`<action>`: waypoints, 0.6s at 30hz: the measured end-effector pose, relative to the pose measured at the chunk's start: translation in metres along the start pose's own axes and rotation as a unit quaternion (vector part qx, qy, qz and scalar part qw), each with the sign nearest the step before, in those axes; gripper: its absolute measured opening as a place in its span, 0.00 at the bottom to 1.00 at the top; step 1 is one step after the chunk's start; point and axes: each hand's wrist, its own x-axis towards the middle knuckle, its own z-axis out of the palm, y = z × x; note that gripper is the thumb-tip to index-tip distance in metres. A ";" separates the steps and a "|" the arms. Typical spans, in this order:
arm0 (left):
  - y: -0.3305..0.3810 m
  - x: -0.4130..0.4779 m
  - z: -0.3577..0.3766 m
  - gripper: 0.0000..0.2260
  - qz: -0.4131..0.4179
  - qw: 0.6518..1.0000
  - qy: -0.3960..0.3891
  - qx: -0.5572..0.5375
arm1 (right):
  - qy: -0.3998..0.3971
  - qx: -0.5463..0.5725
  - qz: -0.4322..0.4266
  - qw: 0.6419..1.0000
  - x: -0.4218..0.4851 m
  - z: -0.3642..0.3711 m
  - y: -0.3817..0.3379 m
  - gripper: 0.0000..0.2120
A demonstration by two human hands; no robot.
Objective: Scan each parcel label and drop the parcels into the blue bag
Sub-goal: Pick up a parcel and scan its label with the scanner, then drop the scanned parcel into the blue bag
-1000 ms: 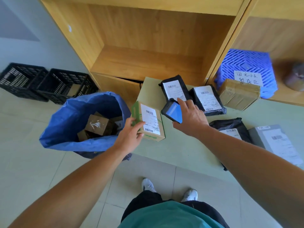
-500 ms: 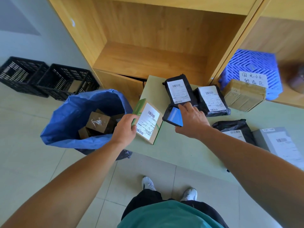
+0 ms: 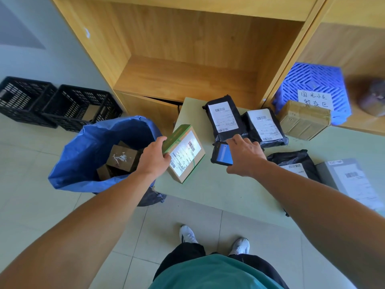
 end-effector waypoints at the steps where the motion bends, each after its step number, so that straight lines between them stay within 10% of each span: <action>1: 0.001 0.000 -0.002 0.26 -0.001 1.000 -0.002 0.000 | 0.000 -0.007 -0.002 1.000 0.000 0.000 0.000 0.38; 18: -0.018 0.036 -0.082 0.13 0.064 0.989 0.069 0.117 | 0.046 0.016 -0.018 0.999 0.027 -0.029 -0.040 0.36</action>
